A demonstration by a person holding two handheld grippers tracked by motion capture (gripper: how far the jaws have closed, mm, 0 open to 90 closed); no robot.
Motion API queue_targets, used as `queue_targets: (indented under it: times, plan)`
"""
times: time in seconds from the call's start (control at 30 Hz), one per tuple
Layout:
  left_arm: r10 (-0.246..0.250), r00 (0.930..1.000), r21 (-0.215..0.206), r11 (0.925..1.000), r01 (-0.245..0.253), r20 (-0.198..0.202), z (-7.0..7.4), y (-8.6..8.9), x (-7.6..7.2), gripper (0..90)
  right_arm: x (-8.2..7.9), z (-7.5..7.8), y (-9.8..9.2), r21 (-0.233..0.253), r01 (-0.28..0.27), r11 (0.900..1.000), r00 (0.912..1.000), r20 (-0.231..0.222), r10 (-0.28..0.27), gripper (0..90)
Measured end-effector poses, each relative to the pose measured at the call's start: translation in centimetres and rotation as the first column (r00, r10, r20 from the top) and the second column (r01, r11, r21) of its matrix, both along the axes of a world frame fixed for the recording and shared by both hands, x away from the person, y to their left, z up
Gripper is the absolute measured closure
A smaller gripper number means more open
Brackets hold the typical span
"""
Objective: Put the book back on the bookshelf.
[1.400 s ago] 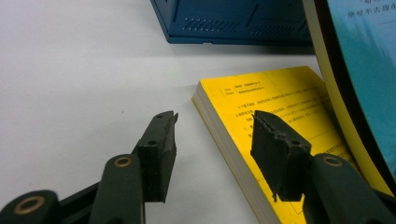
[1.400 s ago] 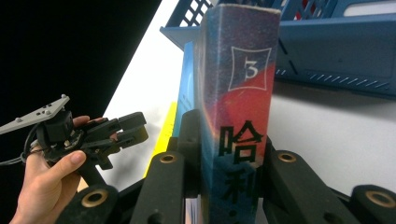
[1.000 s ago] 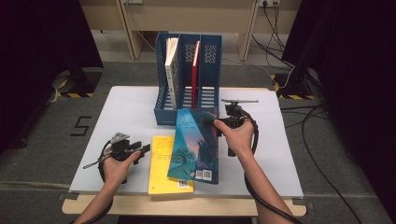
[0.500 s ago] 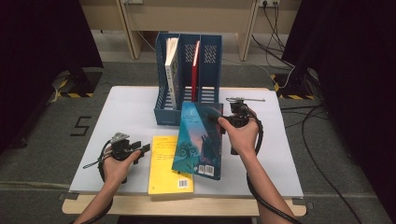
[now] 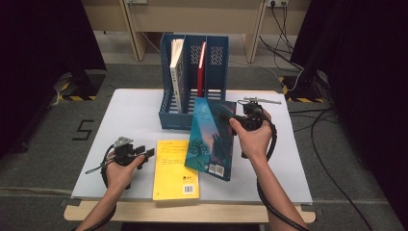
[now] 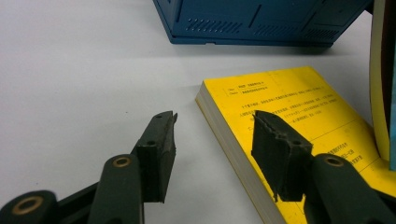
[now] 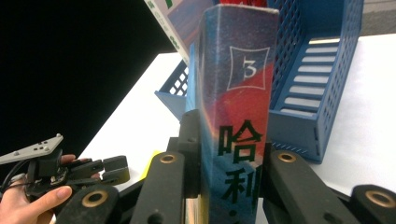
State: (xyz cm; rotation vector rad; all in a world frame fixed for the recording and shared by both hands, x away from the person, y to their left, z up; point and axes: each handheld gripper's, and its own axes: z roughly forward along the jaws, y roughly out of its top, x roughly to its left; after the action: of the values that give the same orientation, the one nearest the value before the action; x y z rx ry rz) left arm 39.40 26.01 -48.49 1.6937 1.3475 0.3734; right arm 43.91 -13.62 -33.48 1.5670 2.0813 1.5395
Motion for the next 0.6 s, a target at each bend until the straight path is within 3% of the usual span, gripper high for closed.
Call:
queue_targets:
  times: [0.2,0.6]
  plan:
    - [-0.002,1.0000,-0.003,1.0000,0.002,-0.002,0.0,-0.1,0.0,48.0,-0.4,0.6,0.0,-0.006,0.002,1.000,0.9994,0.036,-0.001,75.1]
    - [-0.003,1.0000,-0.003,1.0000,0.003,0.000,-0.1,-0.1,0.0,48.0,-0.6,1.1,-0.4,-0.010,0.022,1.000,0.9981,0.058,-0.022,75.1]
